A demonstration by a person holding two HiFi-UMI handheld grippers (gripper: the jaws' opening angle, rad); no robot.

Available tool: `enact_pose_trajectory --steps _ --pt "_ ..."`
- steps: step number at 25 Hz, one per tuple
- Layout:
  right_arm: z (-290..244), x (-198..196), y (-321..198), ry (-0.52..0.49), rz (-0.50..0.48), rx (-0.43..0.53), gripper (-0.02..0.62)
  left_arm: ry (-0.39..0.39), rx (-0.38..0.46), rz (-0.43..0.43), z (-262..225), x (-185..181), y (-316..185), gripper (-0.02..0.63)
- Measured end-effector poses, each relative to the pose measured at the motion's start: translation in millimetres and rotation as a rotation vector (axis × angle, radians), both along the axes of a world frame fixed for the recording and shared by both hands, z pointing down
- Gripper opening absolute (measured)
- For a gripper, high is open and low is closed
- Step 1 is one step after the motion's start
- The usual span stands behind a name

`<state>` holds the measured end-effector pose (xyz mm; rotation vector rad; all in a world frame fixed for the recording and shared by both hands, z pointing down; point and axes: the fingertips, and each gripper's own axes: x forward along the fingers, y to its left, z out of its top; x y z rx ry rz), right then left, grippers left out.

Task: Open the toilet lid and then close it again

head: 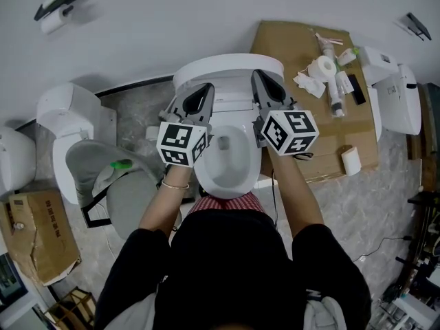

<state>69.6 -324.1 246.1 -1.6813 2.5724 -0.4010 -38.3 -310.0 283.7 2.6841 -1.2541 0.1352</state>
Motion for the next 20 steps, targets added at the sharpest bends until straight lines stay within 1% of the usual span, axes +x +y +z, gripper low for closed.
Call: enact_pose_trajectory --steps 2,6,14,20 --pt "-1.3 0.5 -4.2 0.000 0.001 0.004 0.021 -0.002 0.000 -0.002 0.6 -0.4 -2.5 0.003" --pt "-2.3 -0.5 -11.0 -0.004 0.000 0.010 0.021 -0.028 0.007 0.003 3.6 -0.8 -6.1 0.003" --pt "-4.3 -0.3 -25.8 0.003 -0.014 0.006 0.021 -0.023 0.000 -0.012 4.1 -2.9 -18.8 0.003" --pt "-6.3 -0.6 -38.9 0.003 -0.026 0.012 0.021 -0.034 -0.007 -0.009 9.0 -2.1 -24.7 0.003"
